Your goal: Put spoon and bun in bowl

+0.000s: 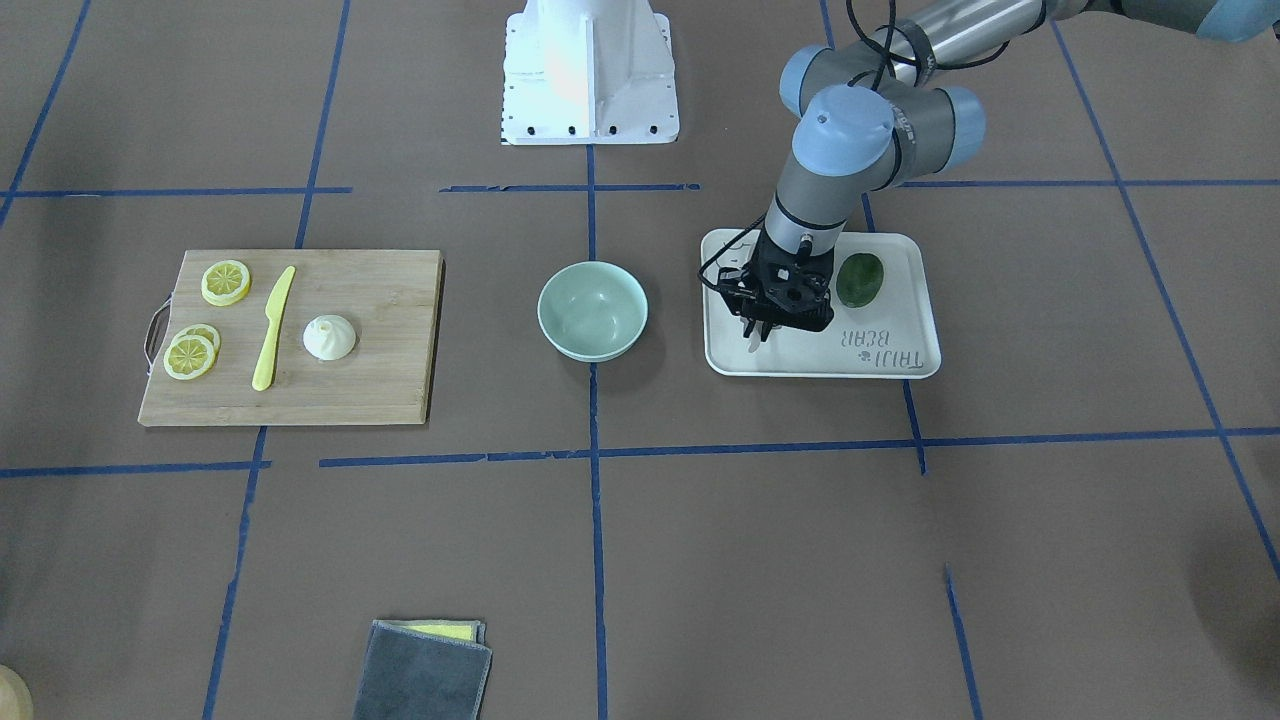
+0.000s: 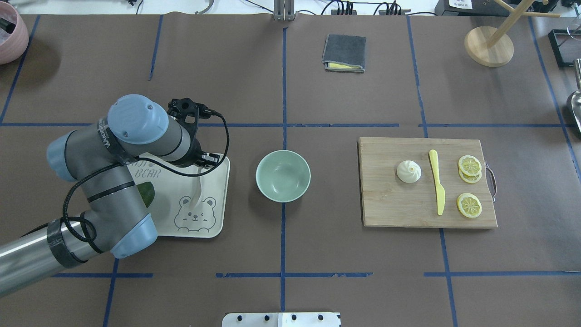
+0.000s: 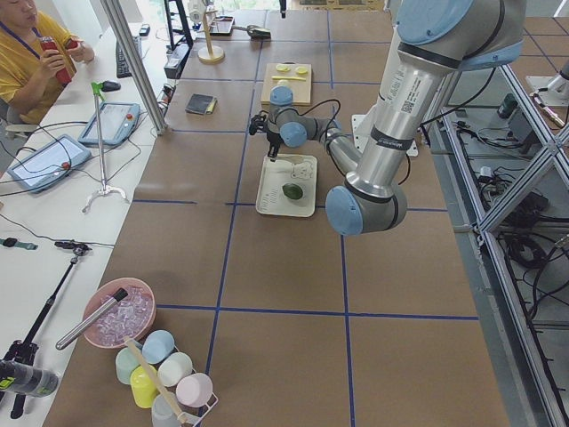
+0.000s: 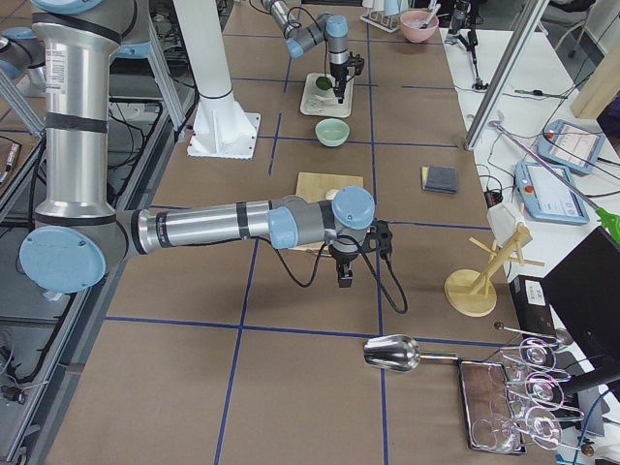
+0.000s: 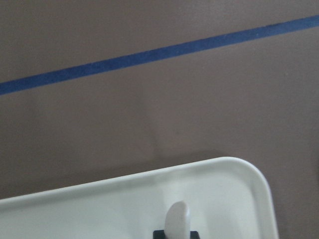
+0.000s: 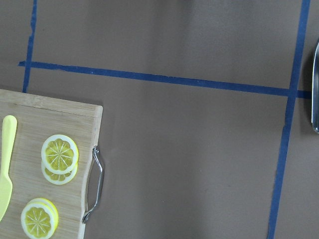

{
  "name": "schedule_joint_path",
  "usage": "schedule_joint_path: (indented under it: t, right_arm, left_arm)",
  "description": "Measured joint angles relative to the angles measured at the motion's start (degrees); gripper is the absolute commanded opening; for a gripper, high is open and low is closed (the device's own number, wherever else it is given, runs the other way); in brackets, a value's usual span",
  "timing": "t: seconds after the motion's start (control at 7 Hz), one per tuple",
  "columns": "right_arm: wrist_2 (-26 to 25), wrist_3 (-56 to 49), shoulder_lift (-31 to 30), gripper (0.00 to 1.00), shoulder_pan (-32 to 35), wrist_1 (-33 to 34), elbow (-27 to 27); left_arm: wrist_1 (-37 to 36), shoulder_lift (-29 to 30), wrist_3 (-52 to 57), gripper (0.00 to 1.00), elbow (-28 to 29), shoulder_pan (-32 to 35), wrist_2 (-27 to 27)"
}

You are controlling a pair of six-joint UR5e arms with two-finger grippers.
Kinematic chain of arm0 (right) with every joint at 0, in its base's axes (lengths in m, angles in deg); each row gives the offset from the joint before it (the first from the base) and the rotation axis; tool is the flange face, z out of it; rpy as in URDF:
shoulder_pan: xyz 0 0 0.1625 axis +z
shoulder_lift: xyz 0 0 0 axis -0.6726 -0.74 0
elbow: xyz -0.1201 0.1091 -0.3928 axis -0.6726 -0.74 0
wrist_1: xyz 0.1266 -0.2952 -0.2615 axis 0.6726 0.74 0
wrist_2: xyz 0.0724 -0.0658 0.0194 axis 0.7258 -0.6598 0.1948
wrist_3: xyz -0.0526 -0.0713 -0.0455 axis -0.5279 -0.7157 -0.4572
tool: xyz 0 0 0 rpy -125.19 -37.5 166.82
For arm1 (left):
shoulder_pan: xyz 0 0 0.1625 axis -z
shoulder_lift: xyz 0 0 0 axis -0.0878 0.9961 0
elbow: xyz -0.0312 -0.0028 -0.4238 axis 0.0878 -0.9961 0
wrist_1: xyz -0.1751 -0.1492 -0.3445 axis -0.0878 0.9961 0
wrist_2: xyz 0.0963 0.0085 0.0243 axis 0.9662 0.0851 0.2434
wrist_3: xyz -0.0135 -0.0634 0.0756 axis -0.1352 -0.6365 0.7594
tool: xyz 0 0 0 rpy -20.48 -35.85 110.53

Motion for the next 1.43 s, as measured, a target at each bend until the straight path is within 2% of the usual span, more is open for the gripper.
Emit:
schedule_joint_path:
  t: [0.29,0.57,0.71,0.86,1.14,1.43]
  right_arm:
    - [3.0,1.9,0.1,1.00,-1.0,-0.2,0.3]
    - [3.8,6.5,0.2,1.00,-3.3,-2.7,0.5]
    - [3.9,9.1,0.2,1.00,-4.0,-4.5,0.4]
    - [3.9,10.8,0.2,1.00,-4.6,-5.6,0.4]
    - [3.8,12.8,0.8,1.00,-6.5,-6.4,0.5]
    - [2.2,23.3,6.2,1.00,-11.9,-6.6,0.8]
  left_arm:
    - [1.3,5.9,-9.3,0.00,1.2,-0.1,0.9]
    - [10.1,10.7,-18.0,0.00,8.4,-0.7,2.5]
    - [12.7,12.0,-20.4,0.62,10.8,-1.7,4.5]
    - [13.6,12.5,-21.5,0.80,11.8,-2.6,6.4]
    - [13.9,12.3,-21.8,0.81,11.7,-3.2,7.6]
    - [13.5,10.9,-19.9,0.80,9.2,-1.6,7.6]
